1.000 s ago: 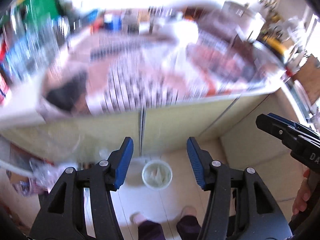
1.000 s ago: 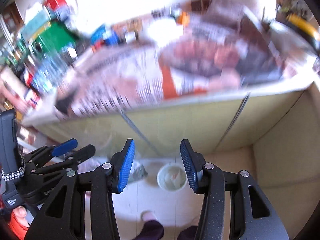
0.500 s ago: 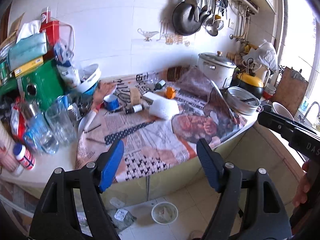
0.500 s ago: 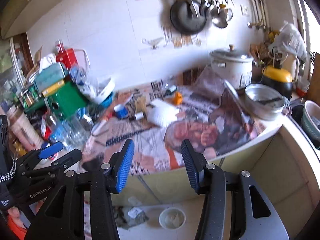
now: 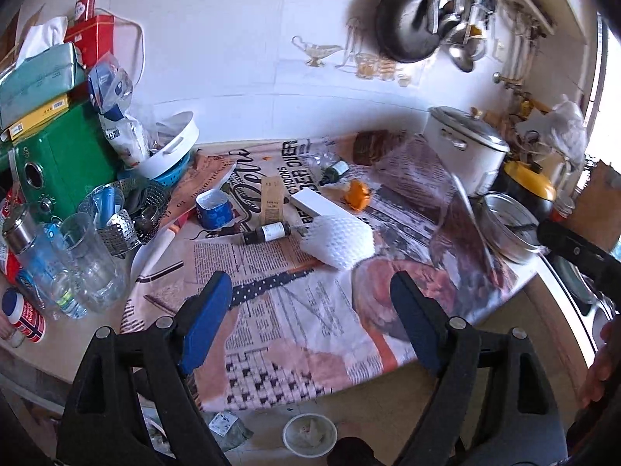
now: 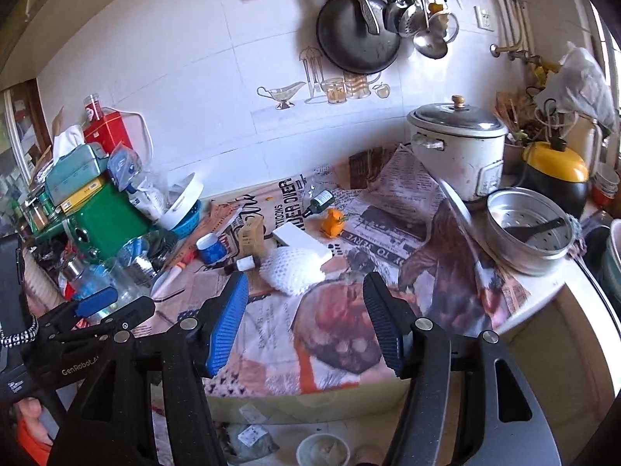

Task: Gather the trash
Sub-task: 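Raise both tools back toward the counter and the white foam net, then grasp the white foam net with the left tool while the right tool grasps the orange peel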

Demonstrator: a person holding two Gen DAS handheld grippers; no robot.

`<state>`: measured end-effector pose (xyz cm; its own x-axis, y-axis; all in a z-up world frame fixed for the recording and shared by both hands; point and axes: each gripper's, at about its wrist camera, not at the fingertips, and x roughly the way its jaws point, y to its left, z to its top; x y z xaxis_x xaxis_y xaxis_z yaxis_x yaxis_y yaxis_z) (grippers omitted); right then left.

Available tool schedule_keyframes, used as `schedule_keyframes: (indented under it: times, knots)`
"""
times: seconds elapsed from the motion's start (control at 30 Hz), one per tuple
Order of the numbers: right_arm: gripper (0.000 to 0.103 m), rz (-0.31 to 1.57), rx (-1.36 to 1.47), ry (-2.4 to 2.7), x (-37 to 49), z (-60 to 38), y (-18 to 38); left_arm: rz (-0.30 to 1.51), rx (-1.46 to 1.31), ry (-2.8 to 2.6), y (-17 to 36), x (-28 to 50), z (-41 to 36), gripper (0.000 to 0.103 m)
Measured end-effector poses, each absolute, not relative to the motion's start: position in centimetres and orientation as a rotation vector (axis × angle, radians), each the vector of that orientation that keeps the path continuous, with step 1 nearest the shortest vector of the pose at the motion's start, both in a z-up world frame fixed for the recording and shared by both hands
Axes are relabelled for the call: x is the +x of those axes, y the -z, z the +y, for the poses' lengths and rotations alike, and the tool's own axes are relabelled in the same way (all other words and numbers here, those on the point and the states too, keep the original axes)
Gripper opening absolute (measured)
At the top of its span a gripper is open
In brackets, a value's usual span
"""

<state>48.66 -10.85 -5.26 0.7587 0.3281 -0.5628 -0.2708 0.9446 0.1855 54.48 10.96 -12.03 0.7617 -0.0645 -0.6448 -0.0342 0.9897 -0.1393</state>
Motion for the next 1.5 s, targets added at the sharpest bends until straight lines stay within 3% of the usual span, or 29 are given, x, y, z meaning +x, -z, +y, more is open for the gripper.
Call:
schedule_keyframes:
  times: [0.23,0.53,0.77,1.03,1.17,1.23,1.3,1.5]
  knots:
    - [0.058,0.728,0.078,-0.399,59.5,-12.7,7.4,0.794,-0.185,-0.090,14.9,63.6,9.8,0.083]
    - [0.058,0.896,0.060,-0.487,72.5,-10.9,14.9,0.949,-0.314,-0.245,22.7,72.0,10.0,0.083]
    - [0.058,0.994,0.072,-0.521,78.0,-9.3,19.6,1.035,-0.456,-0.283,27.9,75.1,10.3,0.083]
    - [0.058,1.083,0.106,-0.544,81.1,-8.0,23.5,0.988,-0.534,-0.249,29.4,76.5,9.3,0.080]
    - [0.056,1.057,0.100,-0.547,81.5,-7.4,23.7,0.971,-0.532,-0.200,29.5,77.4,8.5,0.064]
    - [0.044,1.048,0.093,-0.548,81.6,-7.1,23.9,0.965,-0.542,-0.176,29.5,78.0,8.3,0.056]
    - [0.033,1.047,0.078,-0.562,81.8,-6.8,24.0,0.957,-0.570,-0.135,29.6,78.4,8.2,0.038]
    - [0.018,1.032,0.068,-0.547,81.1,-7.2,23.3,0.948,-0.521,-0.148,28.8,78.4,7.6,0.019]
